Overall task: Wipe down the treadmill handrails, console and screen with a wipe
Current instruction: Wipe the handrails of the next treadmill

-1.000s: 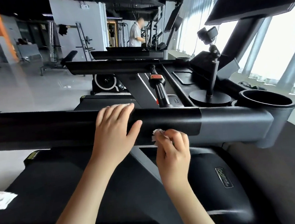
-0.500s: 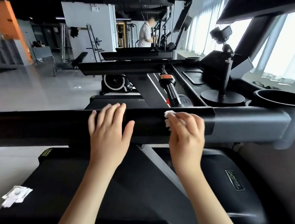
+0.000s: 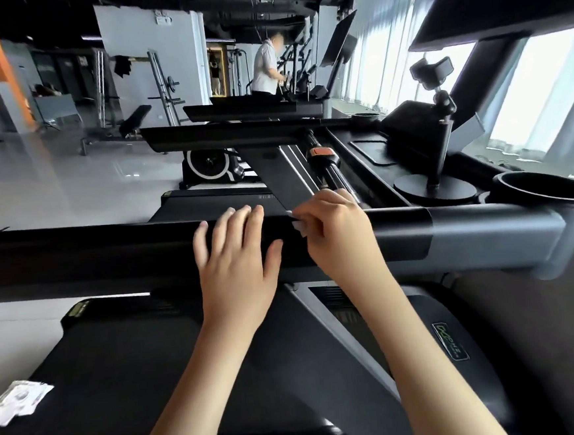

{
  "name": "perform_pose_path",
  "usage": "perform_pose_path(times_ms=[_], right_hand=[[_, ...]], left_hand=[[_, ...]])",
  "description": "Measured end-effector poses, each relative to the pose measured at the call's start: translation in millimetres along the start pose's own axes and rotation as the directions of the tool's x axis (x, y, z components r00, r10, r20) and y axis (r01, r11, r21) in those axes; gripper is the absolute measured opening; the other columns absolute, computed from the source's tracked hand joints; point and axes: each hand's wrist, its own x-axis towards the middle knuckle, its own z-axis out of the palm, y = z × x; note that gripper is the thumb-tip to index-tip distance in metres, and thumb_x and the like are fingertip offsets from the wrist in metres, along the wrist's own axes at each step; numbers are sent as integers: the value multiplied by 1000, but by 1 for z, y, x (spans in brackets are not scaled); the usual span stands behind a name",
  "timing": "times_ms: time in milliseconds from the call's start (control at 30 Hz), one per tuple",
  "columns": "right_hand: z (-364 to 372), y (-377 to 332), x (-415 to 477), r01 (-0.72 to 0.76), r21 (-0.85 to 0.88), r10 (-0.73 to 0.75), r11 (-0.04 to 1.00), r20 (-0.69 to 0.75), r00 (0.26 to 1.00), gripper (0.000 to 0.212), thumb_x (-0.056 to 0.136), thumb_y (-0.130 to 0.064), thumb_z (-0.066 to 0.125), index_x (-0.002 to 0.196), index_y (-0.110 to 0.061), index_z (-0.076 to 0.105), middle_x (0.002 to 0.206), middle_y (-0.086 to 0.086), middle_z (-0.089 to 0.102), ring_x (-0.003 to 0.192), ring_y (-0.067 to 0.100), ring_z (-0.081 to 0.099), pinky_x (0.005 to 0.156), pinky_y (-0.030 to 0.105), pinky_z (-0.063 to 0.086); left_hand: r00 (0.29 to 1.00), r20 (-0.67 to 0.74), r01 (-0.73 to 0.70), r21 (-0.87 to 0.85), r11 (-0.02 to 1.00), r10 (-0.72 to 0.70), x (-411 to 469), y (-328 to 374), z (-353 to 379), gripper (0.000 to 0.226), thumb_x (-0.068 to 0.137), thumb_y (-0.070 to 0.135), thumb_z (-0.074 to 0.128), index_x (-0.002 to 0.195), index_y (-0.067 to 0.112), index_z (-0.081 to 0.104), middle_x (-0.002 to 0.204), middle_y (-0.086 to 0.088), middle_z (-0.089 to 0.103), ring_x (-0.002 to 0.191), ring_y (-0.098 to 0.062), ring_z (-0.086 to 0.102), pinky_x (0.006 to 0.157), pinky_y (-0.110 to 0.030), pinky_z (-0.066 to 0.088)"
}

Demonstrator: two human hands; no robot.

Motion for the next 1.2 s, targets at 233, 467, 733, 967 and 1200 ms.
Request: perform_pose_path(times_ms=[233,467,733,967,1200], right_hand=[[3,2,-15,-69,-167,36,984,-192,981,19,74,7,57,81,-1,73,85,11,63,79,29,51,63,31,47],[2,1,-54,-226,-109,173,968,-361,916,19,83,3,66,96,-6,76,86,14,58,75,34,52,73,22,36],[36,-13,-85,-167,-139,112,976,-338,935,16,82,4,66,93,-3,75,88,13,65,81,26,53,72,19,38],[52,-23,-93,-182,-96,132,978,-386,913,15,79,7,70,90,-2,75,85,11,64,79,23,50,77,17,37],[33,-17,-60,-177,-67,122,982,-486,865,26,85,12,57,99,-1,75,99,1,58,86,22,46,87,14,35]], left_hand=[[1000,3,-21,-6,1000,21,1,-3,-1,52,92,41,38,130,10,56,130,-6,60,127,-27,50,109,-45,22],[999,8,-45,-3,999,45,2,-6,-3,53,91,40,38,130,11,56,129,-5,60,126,-26,51,107,-43,22],[999,4,-33,-41,999,33,6,-29,-9,54,90,39,36,132,11,55,134,-6,57,126,-26,48,106,-41,21],[1000,-22,10,25,1000,-9,-2,-47,-9,51,92,40,37,130,11,56,129,-6,59,127,-28,48,110,-46,19],[999,-40,1,19,1000,0,-3,-48,-7,49,93,39,38,130,11,56,130,-6,58,128,-27,47,110,-46,19]])
